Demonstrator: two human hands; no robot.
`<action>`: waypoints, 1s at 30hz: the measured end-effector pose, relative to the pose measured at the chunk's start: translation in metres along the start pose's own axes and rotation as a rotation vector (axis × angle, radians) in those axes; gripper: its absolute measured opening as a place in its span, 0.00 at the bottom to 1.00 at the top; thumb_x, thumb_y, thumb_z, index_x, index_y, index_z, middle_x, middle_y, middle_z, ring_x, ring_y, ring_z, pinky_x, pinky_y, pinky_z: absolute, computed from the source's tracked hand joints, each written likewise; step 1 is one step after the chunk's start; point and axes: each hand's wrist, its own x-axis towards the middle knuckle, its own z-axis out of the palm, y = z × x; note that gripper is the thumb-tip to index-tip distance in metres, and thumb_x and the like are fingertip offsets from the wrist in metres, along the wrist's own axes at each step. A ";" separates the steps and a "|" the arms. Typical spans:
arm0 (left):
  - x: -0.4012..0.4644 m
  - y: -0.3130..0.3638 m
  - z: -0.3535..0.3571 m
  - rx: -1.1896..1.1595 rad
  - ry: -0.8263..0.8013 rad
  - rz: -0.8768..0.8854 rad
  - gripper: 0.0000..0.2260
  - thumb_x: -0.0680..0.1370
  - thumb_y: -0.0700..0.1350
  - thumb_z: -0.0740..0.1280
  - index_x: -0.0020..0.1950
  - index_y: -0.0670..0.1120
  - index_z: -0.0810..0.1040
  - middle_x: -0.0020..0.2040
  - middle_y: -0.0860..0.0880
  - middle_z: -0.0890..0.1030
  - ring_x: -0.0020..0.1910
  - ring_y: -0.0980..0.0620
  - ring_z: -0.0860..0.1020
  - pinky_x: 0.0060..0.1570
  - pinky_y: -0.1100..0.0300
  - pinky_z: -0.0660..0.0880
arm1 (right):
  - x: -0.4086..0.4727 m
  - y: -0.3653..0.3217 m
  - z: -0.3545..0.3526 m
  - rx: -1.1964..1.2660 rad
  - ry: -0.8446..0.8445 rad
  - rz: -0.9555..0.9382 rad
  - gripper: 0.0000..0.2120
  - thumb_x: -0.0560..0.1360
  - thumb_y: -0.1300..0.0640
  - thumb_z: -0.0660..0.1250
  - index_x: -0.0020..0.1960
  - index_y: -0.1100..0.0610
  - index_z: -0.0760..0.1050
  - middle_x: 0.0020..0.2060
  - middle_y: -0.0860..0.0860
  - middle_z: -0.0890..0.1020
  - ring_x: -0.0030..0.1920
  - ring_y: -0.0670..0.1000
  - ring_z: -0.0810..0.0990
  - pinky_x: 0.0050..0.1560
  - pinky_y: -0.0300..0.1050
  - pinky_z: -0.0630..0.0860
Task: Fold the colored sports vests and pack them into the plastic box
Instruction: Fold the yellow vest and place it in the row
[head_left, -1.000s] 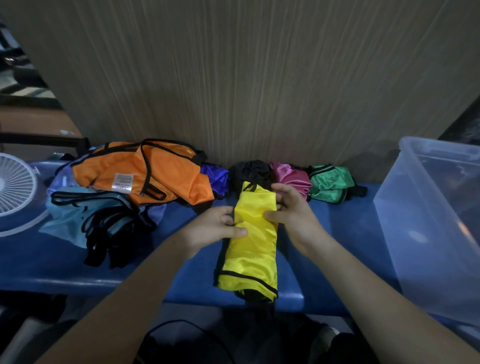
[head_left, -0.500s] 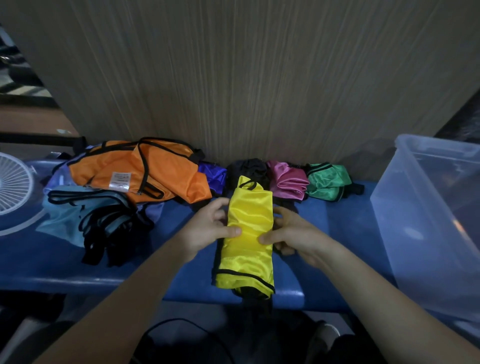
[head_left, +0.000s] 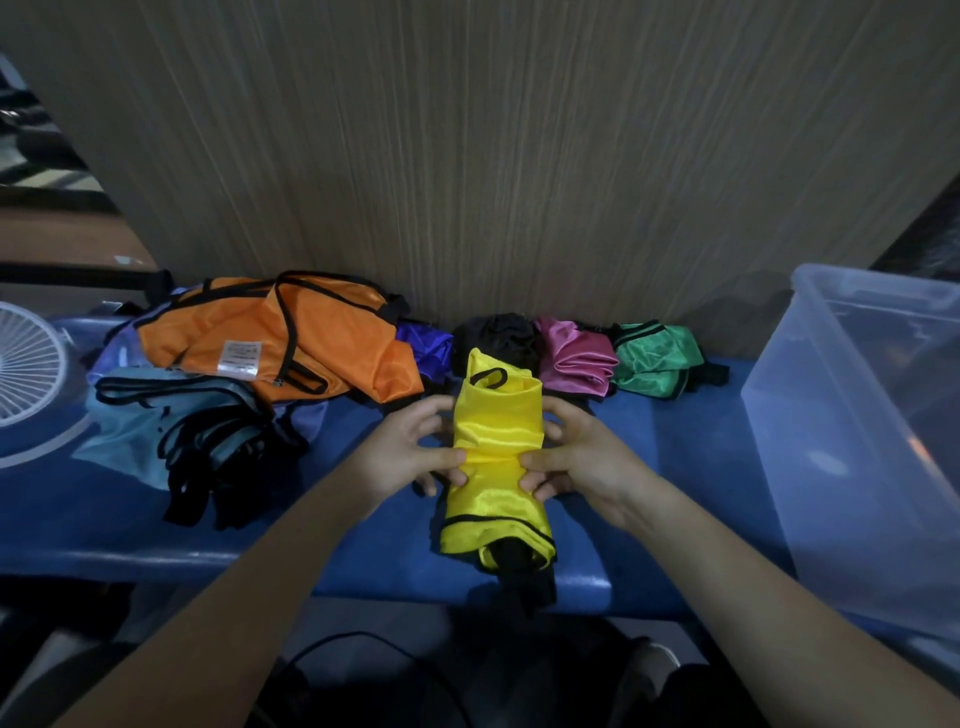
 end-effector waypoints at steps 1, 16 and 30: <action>-0.001 0.000 0.000 -0.004 0.008 0.002 0.19 0.77 0.33 0.70 0.65 0.49 0.76 0.55 0.46 0.83 0.42 0.47 0.84 0.30 0.60 0.76 | 0.000 0.001 -0.002 -0.005 -0.002 -0.008 0.27 0.73 0.76 0.68 0.65 0.53 0.74 0.47 0.52 0.85 0.36 0.56 0.84 0.31 0.44 0.80; -0.010 -0.007 -0.006 0.034 -0.069 0.125 0.10 0.78 0.44 0.64 0.51 0.40 0.83 0.62 0.46 0.80 0.59 0.49 0.80 0.53 0.58 0.78 | -0.005 0.005 -0.003 -0.233 -0.035 -0.208 0.08 0.71 0.62 0.65 0.36 0.62 0.81 0.57 0.62 0.77 0.52 0.54 0.79 0.50 0.45 0.74; -0.023 -0.010 0.010 0.404 -0.091 0.319 0.09 0.70 0.55 0.76 0.44 0.56 0.79 0.65 0.58 0.70 0.69 0.56 0.71 0.67 0.47 0.72 | -0.013 0.008 0.002 -0.490 0.000 -0.388 0.09 0.76 0.56 0.73 0.53 0.54 0.76 0.49 0.55 0.79 0.51 0.44 0.77 0.53 0.46 0.75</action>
